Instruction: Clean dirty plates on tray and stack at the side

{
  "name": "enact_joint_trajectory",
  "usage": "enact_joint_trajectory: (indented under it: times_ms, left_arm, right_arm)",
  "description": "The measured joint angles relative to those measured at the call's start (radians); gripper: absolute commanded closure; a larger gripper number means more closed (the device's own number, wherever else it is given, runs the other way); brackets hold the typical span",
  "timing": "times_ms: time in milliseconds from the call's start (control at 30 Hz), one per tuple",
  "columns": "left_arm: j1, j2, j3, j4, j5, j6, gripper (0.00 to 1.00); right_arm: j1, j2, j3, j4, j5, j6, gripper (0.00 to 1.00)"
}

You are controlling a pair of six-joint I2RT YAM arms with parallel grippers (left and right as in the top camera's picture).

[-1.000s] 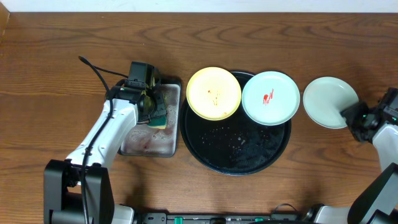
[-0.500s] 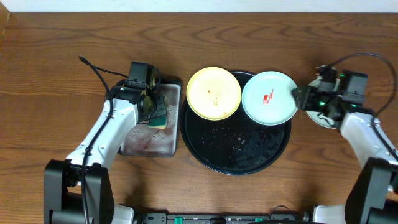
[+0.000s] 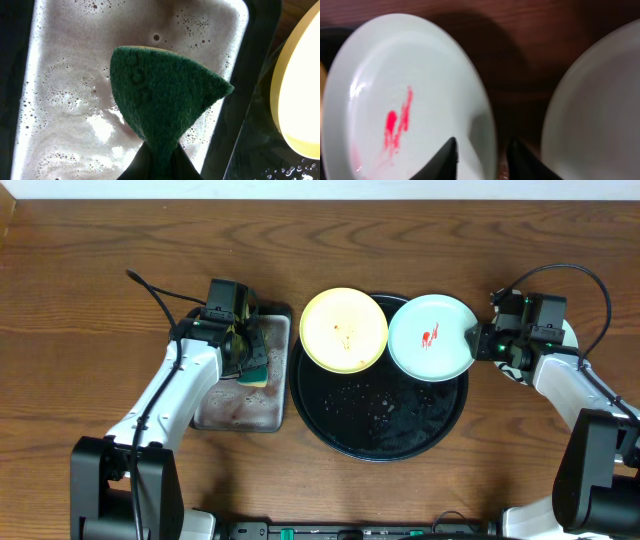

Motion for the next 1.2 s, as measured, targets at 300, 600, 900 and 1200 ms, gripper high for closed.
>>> enact_joint_trajectory:
  times_ms: [300, 600, 900, 1200]
  left_arm:
    - [0.000, 0.000, 0.000, 0.000, 0.000, 0.000, 0.92]
    - [0.000, 0.000, 0.000, 0.000, 0.000, 0.000, 0.93]
    - [0.000, -0.006, 0.000, -0.001, 0.000, 0.000, 0.93]
    - [-0.119, -0.164, 0.000, 0.008, 0.003, 0.000, 0.92]
  right_arm:
    - [0.000, 0.000, 0.000, -0.025, 0.048, -0.003, 0.93]
    - [0.000, 0.000, 0.000, -0.042, 0.025, -0.003, 0.99]
    - [0.000, -0.179, 0.005, -0.266, -0.014, 0.001, 0.99]
    - [0.190, -0.217, -0.009, -0.460, -0.029, 0.002, 0.99]
